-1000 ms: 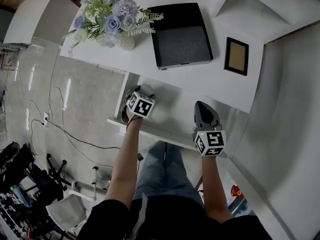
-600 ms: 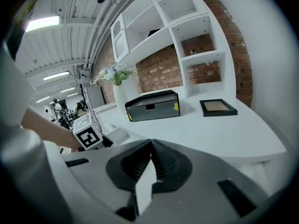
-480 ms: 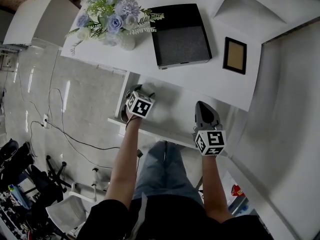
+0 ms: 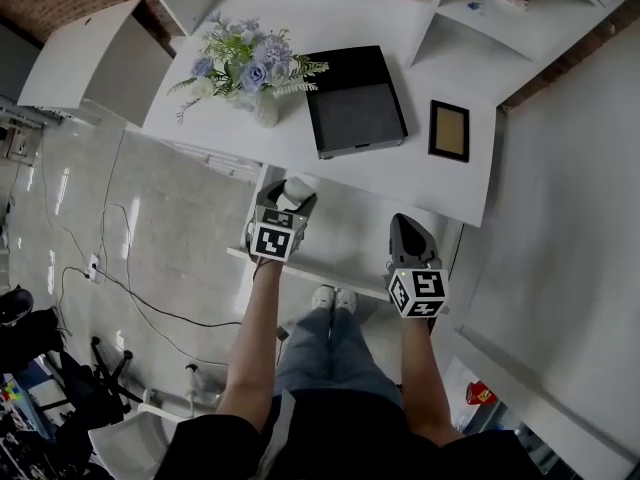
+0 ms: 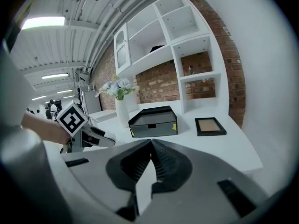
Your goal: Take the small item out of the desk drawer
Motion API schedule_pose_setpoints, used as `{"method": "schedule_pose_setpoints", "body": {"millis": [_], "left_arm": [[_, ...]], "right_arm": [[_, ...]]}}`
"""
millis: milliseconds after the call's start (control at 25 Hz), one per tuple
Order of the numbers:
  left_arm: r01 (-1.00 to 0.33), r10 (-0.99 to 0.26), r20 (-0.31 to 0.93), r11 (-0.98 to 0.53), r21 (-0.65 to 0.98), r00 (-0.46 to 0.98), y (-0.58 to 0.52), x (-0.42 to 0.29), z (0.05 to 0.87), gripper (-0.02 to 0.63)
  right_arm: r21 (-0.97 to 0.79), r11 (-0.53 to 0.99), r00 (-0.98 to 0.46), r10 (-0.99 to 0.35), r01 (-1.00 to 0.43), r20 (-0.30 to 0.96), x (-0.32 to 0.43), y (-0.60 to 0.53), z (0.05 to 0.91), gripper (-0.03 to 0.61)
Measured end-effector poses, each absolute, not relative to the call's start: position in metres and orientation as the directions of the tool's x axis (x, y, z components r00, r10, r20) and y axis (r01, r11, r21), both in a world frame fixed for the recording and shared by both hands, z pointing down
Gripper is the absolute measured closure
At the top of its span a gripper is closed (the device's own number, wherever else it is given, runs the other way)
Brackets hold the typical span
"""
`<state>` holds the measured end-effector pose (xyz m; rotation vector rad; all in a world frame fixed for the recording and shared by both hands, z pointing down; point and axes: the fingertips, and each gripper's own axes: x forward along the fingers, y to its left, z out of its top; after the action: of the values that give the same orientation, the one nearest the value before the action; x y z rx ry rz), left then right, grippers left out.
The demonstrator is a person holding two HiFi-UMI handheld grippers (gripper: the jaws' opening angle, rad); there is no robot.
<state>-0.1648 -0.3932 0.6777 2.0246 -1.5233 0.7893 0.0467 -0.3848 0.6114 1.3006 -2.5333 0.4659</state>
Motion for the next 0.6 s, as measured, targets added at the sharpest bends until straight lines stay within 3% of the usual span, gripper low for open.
{"method": "schedule_pose_setpoints", "body": {"millis": [360,600], "left_arm": [[-0.959,-0.907,0.313,-0.274,0.074,0.283,-0.387,-0.137,0.532,0.319],[-0.957,-0.953,0.089,-0.284,0.063,0.289,-0.365,-0.119,0.453,0.319]], "right_arm": [[-0.125,0.477,-0.494,-0.839,-0.870,0.230,0.074,-0.374,0.533,0.580],[-0.100,0.442,-0.452,-0.883,-0.891,0.127,0.092,-0.357,0.482,0.580]]}}
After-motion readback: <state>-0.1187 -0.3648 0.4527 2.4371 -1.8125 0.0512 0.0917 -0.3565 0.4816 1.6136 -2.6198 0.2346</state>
